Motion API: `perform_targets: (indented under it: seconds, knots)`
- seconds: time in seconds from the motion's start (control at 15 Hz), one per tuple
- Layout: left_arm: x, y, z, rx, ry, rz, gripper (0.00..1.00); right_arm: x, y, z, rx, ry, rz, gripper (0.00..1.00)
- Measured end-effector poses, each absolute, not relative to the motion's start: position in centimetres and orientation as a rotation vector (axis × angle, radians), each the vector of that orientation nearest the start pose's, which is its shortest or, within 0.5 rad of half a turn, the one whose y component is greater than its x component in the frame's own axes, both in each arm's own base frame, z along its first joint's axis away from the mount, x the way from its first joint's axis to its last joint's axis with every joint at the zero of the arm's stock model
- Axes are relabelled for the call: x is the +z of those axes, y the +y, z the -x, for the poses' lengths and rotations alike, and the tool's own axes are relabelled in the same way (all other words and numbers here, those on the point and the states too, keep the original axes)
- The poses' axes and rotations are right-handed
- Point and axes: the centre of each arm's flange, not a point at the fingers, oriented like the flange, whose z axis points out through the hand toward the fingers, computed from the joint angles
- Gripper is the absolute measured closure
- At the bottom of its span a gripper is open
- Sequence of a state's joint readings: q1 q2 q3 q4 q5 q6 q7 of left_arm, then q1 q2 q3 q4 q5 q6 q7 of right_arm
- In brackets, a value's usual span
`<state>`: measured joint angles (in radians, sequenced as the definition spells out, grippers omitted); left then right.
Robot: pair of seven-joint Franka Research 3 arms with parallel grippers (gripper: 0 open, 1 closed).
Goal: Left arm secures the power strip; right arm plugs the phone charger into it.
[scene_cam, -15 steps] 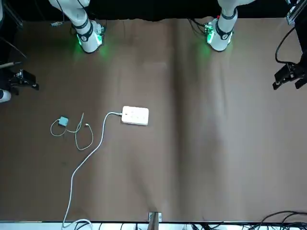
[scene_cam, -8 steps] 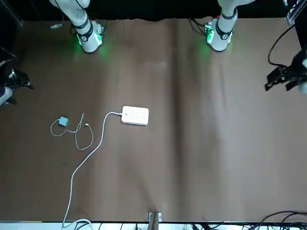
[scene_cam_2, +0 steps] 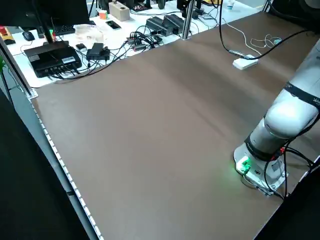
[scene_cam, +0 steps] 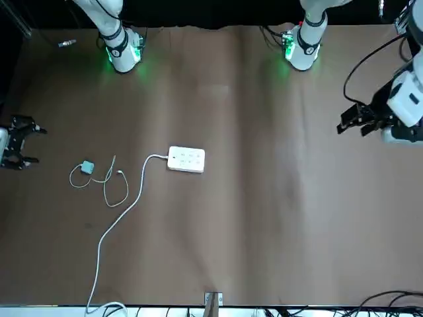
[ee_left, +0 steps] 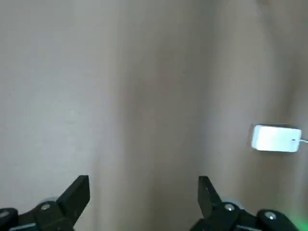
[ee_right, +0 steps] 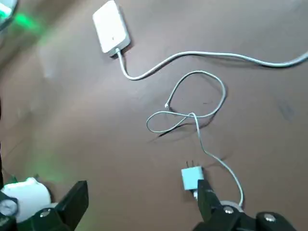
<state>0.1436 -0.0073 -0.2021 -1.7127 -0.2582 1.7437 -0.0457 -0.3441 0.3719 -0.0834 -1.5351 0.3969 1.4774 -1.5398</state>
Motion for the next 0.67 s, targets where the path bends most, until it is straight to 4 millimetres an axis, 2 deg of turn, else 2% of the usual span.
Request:
perform_targets:
  seconds: [0.27,0.4,0.6,0.67]
  knots:
    - [54.9,-7.5,-56.7,0.007,-0.121,3.547,0.0,33.1,-24.9,-57.9,-0.236,-1.444,1.972,0.0]
    - [53.7,-8.5,-57.2,0.008,-0.116,3.565,0.0,29.7,-25.3,-57.7,-0.297,-1.491,1.872,0.0]
    - [52.4,-11.1,-57.9,-0.01,-0.061,3.574,0.01,24.9,-25.7,-57.3,-0.377,-1.47,1.783,0.0]
    - [51.5,-12.8,-58.2,-0.01,-0.023,3.581,0.01,22.1,-26.5,-56.6,-0.431,-1.439,1.748,0.0]
